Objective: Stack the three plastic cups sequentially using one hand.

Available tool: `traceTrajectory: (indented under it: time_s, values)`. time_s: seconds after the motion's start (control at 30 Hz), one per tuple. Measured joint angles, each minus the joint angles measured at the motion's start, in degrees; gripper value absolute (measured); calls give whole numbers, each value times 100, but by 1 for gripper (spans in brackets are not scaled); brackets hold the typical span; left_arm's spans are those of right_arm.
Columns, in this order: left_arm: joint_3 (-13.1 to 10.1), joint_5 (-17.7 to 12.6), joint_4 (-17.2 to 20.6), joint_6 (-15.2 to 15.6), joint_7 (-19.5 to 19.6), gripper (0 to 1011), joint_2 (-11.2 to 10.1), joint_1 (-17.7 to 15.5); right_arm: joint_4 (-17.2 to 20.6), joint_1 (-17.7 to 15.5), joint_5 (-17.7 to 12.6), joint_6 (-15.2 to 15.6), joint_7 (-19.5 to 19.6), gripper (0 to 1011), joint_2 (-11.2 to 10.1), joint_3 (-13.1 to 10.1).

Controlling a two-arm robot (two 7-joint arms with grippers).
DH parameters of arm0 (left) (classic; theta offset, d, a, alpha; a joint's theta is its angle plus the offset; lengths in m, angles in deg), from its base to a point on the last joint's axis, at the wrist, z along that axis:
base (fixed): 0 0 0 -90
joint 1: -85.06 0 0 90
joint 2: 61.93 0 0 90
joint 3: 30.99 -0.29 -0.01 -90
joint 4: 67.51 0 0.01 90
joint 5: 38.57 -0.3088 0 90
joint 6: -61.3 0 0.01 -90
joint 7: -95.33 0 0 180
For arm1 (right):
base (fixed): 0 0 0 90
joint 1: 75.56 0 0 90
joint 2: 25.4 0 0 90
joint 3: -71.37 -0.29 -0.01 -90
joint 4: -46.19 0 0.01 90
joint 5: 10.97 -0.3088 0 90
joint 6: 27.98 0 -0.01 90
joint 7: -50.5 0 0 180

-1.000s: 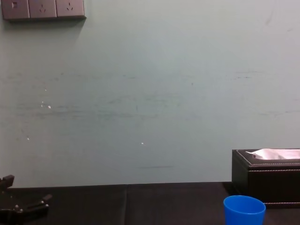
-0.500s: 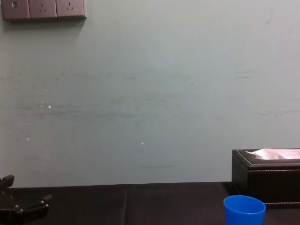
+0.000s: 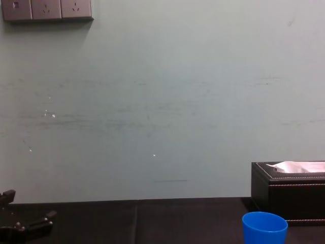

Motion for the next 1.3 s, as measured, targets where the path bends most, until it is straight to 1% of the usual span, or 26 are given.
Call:
traceTrajectory:
  time_s: [0.2, 0.57, 0.6, 0.63, 0.8, 0.87, 0.93, 0.97, 1.13, 1.3]
  values:
    - [0, 0, 0, 0, 0, 1000, 0, 0, -85, 56, 96, 5, -70, 1002, 87, 2]
    - [0, 0, 0, 0, 0, 1000, 0, 0, -85, 54, 99, 6, -79, 1002, 83, 5]
    - [0, 0, 0, 0, 0, 1000, 0, 0, -83, 53, 98, 7, -79, 979, 83, 4]
    - [0, 0, 0, 0, 0, 1000, 0, 0, -80, 52, 96, 8, -79, 979, 81, 4]
    - [0, 0, 0, 0, 0, 1000, 0, 0, -74, 48, 91, 10, -78, 869, 79, 2]
    - [0, 0, 0, 0, 0, 1000, 0, 0, -72, 47, 88, 12, -78, 802, 77, 1]
    - [0, 0, 0, 0, 0, 1000, 0, 0, -71, 46, 86, 13, -78, 768, 76, 0]
    - [0, 0, 0, 0, 0, 1000, 0, 0, -69, 46, 84, 13, -77, 733, 76, 0]
    - [0, 0, 0, 0, 0, 1000, 0, 0, -67, 44, 81, 13, -75, 719, 74, 0]
    - [0, 0, 0, 0, 0, 1000, 0, 0, 80, 64, 168, 10, -84, 719, 79, -81]
